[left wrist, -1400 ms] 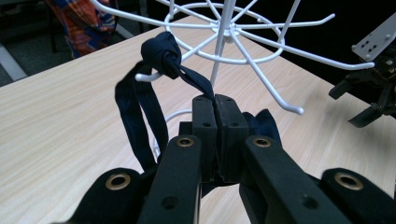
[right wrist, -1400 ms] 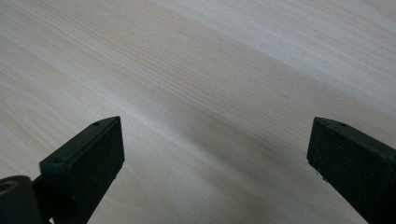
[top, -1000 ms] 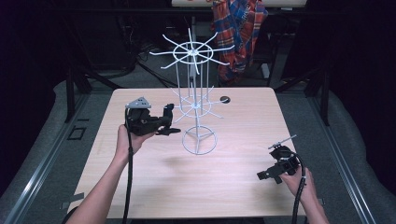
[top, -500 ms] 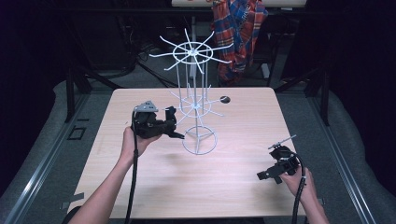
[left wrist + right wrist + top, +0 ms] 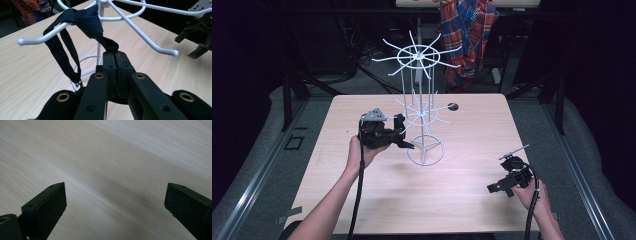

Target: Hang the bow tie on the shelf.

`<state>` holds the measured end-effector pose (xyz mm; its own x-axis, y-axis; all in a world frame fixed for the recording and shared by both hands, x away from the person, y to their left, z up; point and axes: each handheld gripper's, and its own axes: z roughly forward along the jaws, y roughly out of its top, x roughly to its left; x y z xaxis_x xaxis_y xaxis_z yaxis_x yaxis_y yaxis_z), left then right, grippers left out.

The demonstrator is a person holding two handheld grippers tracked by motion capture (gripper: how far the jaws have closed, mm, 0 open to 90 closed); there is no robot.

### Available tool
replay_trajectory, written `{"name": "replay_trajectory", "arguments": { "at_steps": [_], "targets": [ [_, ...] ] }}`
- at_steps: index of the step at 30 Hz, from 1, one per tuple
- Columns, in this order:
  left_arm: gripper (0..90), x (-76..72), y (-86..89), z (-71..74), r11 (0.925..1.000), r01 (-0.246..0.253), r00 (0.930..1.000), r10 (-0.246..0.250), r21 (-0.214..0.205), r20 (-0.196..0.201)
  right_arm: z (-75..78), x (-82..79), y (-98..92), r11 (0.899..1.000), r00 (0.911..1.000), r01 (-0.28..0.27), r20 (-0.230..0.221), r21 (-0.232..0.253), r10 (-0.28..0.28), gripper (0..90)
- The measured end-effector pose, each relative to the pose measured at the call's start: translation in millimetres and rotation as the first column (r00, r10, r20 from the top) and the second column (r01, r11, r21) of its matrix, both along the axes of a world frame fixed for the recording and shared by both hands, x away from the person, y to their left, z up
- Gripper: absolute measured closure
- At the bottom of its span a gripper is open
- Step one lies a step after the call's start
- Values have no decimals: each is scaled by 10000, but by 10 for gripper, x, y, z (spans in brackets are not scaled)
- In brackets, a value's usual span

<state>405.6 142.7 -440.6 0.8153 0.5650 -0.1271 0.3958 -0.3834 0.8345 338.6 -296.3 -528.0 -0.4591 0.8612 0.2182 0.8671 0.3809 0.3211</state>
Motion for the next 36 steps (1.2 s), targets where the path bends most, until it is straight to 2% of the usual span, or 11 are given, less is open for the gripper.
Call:
{"name": "replay_trajectory", "arguments": {
  "at_steps": [2,6,9,11,12,16,17,26,36],
  "targets": [
    [880,3,-1,-2,10000,39,10000,-39,48,-25,1,1,-3,9999,10000,-7,-24,-140,6,37],
    [880,9,2,-19,10000,14,10000,-14,14,-58,-2,0,1,10000,10000,21,-8,-95,-21,37],
    [880,11,-9,-37,9999,-85,10000,86,145,-29,-2,3,-4,9997,10000,-62,-27,-256,61,38],
    [879,18,-4,-45,9999,22,10000,-21,140,-90,-3,1,1,9999,10000,-17,-20,-137,16,38],
    [879,20,-4,-47,9999,19,9999,-17,151,-101,-2,3,-3,9997,10000,-67,25,-243,68,38],
    [878,7,-6,-38,9997,-77,10000,76,228,28,6,1,-1,9995,9999,-130,23,-274,131,38],
    [878,7,-3,-36,9997,-82,10000,81,239,54,4,-2,4,10000,10000,-23,42,-75,23,38],
    [878,11,13,-57,9993,-260,9993,252,271,280,8,0,1,9995,9999,-114,-11,-302,114,38],
    [878,13,14,-86,9991,-328,9989,319,254,355,8,-3,9,9998,10000,-83,10,-200,84,39]
  ]
}}
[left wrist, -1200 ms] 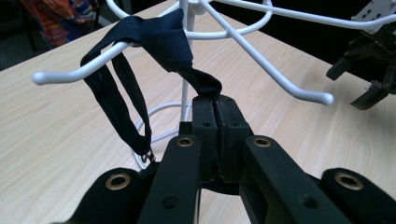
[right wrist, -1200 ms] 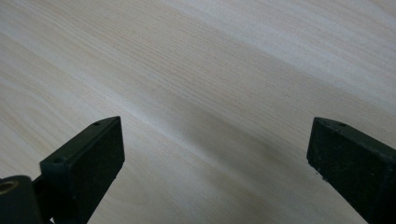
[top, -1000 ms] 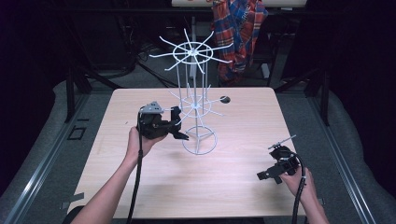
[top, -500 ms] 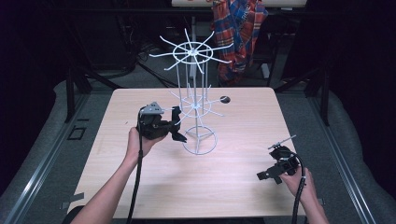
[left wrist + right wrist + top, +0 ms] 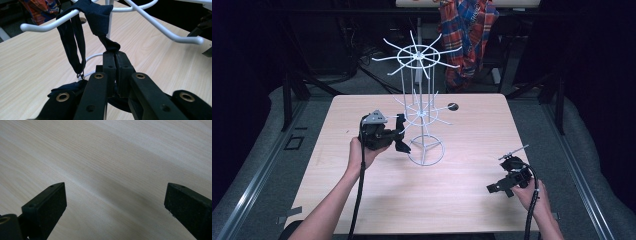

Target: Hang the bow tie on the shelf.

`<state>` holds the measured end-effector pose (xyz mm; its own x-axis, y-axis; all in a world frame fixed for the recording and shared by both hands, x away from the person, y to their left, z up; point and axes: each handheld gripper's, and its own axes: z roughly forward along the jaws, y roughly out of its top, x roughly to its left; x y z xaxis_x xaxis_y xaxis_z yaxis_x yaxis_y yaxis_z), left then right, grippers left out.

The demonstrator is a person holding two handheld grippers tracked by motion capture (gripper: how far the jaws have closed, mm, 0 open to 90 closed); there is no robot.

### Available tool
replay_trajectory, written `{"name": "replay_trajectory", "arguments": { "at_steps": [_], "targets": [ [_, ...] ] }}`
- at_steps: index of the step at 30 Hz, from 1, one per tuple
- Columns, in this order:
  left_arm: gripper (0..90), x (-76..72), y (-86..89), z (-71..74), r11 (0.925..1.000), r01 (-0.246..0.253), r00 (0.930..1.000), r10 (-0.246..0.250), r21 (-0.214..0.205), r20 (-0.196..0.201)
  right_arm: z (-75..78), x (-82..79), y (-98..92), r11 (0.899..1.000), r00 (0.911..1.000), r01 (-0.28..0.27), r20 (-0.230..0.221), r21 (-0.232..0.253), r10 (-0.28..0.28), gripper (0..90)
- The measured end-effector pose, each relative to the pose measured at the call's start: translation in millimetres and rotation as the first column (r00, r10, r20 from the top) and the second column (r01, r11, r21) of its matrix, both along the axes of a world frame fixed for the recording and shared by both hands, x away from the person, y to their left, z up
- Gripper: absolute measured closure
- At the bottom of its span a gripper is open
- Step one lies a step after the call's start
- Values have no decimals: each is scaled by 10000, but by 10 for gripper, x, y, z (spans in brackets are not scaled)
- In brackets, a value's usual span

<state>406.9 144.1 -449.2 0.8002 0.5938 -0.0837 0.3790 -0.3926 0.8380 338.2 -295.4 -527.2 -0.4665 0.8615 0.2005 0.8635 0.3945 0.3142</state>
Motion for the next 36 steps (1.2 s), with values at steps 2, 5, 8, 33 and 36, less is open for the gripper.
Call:
{"name": "replay_trajectory", "arguments": {
  "at_steps": [2,5,8,33,36],
  "targets": [
    [878,-6,-8,3,10000,-22,10000,22,-77,74,-2,2,-6,10000,10000,-30,-61,-37,30,39],
    [878,0,-4,0,10000,-60,9999,60,-12,83,-8,4,-2,10000,10000,-12,-33,1,12,39],
    [878,16,12,-22,9998,-167,9999,168,-65,21,-9,1,0,10000,10000,-5,-61,32,6,39],
    [873,49,13,-69,9993,-339,9994,340,163,-96,-7,1,-7,10000,10000,-38,-84,-25,38,39],
    [869,60,15,-82,9990,-396,9991,399,203,-150,-14,2,-1,10000,10000,-12,-79,72,13,39]
  ]
}}
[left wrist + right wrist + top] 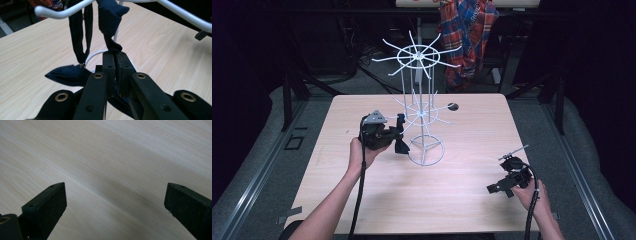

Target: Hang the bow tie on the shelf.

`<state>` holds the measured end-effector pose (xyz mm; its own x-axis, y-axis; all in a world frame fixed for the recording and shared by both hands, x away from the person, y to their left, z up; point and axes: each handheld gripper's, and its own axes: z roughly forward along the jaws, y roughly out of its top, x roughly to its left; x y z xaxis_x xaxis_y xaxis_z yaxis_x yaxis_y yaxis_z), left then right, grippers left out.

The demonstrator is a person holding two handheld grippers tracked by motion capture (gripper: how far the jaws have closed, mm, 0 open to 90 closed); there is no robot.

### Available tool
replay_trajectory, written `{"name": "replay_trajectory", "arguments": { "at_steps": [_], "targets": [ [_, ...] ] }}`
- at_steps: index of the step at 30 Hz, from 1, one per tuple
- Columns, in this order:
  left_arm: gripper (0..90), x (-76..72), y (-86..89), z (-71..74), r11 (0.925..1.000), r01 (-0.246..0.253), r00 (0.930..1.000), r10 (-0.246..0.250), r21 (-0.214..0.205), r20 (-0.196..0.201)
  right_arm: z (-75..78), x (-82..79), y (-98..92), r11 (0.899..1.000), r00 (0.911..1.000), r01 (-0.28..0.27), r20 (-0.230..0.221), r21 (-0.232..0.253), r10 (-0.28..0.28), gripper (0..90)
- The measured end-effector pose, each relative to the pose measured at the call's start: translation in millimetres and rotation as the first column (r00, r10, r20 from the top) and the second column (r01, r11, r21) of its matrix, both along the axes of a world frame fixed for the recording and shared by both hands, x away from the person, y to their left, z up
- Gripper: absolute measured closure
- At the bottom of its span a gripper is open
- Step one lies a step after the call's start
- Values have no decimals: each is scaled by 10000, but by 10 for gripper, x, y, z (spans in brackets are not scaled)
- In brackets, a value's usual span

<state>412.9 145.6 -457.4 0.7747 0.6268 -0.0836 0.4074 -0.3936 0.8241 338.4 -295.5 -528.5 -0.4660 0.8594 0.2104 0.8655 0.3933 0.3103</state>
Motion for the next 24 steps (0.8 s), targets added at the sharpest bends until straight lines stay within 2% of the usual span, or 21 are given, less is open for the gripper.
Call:
{"name": "replay_trajectory", "arguments": {
  "at_steps": [2,13,19,20,21,24],
  "targets": [
    [856,1,10,-6,9999,-130,9999,130,80,13,5,0,-8,9999,10000,-33,13,-151,33,39],
    [605,20,59,-27,9987,-467,9984,473,194,-323,9,-3,-9,10000,10000,-56,4,43,55,40],
    [436,-14,76,22,9965,-635,9971,657,544,-393,23,-5,-12,9999,9999,-128,12,-44,128,40],
    [436,-24,90,39,9953,-665,9965,698,698,-459,8,-18,0,9999,9998,127,168,114,-128,40],
    [381,-28,98,44,9951,-673,9964,708,730,-476,26,-6,-14,9999,9999,-126,43,-7,126,40],
    [344,-55,142,71,9929,-799,9952,845,876,-498,22,-10,-6,9998,10000,-52,76,198,51,40]
  ]
}}
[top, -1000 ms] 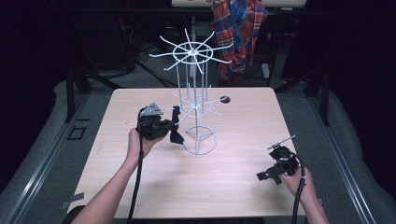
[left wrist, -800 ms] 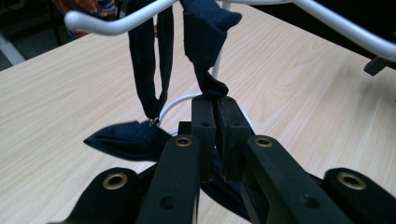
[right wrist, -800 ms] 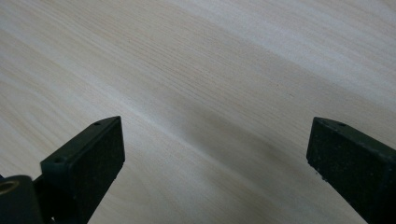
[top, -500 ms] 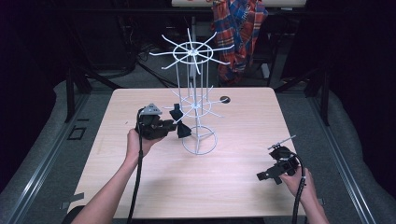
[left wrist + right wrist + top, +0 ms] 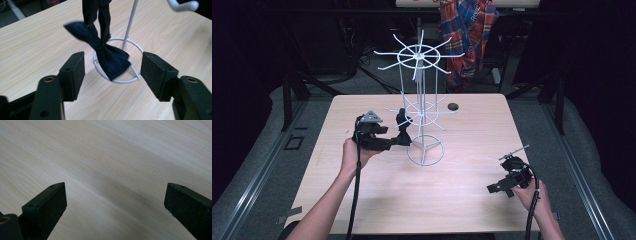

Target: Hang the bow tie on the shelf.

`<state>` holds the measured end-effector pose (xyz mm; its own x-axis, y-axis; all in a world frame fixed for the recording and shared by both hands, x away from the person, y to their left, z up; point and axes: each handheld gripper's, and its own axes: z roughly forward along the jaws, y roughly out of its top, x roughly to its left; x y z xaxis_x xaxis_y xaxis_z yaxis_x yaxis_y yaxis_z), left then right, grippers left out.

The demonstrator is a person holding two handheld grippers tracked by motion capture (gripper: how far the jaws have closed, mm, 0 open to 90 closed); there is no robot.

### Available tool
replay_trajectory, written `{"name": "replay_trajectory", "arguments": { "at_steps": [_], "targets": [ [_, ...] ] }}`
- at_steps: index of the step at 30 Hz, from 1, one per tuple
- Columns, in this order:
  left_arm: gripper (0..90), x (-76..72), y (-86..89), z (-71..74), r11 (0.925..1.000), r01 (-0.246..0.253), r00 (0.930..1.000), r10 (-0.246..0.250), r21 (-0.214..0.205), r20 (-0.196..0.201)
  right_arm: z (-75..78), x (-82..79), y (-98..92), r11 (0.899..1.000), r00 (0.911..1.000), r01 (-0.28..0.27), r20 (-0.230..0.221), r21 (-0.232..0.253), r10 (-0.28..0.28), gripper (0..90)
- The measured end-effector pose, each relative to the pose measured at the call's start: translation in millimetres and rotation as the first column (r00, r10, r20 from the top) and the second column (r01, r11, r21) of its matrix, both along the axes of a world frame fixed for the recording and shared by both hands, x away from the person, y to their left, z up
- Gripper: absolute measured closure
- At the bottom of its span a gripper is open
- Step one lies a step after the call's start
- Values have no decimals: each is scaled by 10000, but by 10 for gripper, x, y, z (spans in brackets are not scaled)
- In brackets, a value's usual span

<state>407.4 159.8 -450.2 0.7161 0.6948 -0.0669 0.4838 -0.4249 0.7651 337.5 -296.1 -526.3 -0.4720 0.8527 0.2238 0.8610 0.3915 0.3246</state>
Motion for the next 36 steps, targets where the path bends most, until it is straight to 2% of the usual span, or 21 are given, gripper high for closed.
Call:
{"name": "replay_trajectory", "arguments": {
  "at_steps": [2,5,6,7,9,12,19,21,22,27,31,35,36],
  "targets": [
    [296,-20,34,14,9999,-108,9999,107,68,41,8,2,-5,9999,10000,-77,-30,-138,77,40],
    [233,-47,92,28,9996,-228,9997,228,145,-13,6,-3,3,10000,10000,8,14,-17,-8,40],
    [223,-58,117,32,9995,-252,9997,252,194,13,-17,-17,19,9991,9991,335,235,241,-341,40],
    [211,-81,162,39,9991,-332,9994,333,281,-34,-6,-11,12,9997,9997,204,137,119,-205,40],
    [198,-105,207,46,9988,-400,9992,402,278,-54,-7,-17,19,9995,9994,295,190,107,-297,40],
    [171,-142,265,59,9982,-493,9987,496,339,-75,10,1,-3,9999,10000,-67,4,-122,67,40],
    [142,-207,358,77,9964,-735,9972,740,432,-115,12,2,-1,9999,10000,-70,15,-128,70,41],
    [129,-243,373,60,9951,-805,9964,818,577,-205,15,3,-5,9998,9999,-99,20,-198,99,41],
    [117,-275,384,44,9933,-837,9960,860,802,-257,9,0,1,10000,10000,-10,29,-33,10,41],
    [87,-338,430,10,9913,-888,9945,937,973,-474,13,-2,-1,10000,10000,-7,27,-56,7,42],
    [58,-405,487,-40,9860,-1060,9916,1144,1287,-600,15,1,-3,9998,10000,-73,13,-167,73,43],
    [35,-442,521,-66,9838,-1143,9894,1252,1379,-733,13,1,-1,9998,10000,-71,3,-170,72,43],
    [24,-468,542,-98,9814,-1179,9873,1323,1513,-886,14,1,-1,9998,10000,-74,10,-178,74,44]
  ]
}}
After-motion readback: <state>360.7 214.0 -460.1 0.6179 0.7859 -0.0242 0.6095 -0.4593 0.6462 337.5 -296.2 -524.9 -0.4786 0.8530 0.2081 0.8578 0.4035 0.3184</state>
